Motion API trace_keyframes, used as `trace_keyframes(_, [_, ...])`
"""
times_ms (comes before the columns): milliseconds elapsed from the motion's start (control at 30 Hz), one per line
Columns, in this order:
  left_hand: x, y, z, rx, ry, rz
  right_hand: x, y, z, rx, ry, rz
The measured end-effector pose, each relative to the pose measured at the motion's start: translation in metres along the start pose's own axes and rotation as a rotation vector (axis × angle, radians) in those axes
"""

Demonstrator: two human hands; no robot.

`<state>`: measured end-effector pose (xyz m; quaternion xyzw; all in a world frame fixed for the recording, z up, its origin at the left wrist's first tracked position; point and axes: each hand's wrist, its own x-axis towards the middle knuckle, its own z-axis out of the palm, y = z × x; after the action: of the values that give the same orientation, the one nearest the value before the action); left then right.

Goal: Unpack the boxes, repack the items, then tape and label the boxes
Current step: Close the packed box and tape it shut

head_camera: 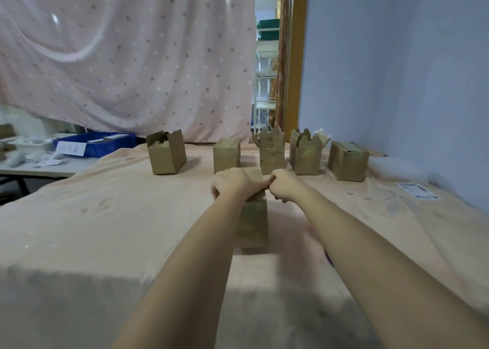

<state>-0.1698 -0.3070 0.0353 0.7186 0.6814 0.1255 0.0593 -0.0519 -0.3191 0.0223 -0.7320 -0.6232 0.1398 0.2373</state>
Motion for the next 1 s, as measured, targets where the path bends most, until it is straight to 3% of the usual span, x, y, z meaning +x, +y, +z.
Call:
trace_keyframes(167, [0.042,-0.047,-0.008,-0.015,0.149,-0.038,0.039,-0.039,0.042,0.202,-0.029,-0.039])
trace_keyframes(633, [0.241,-0.118,-0.016,0.03,0.307,-0.1,0.211,-0.124,0.11,0.213,0.023,-0.151])
trace_keyframes(1000, [0.385,-0.114,0.02,0.02,0.255,-0.09,0.332,-0.115,0.139,0.352,0.056,-0.123])
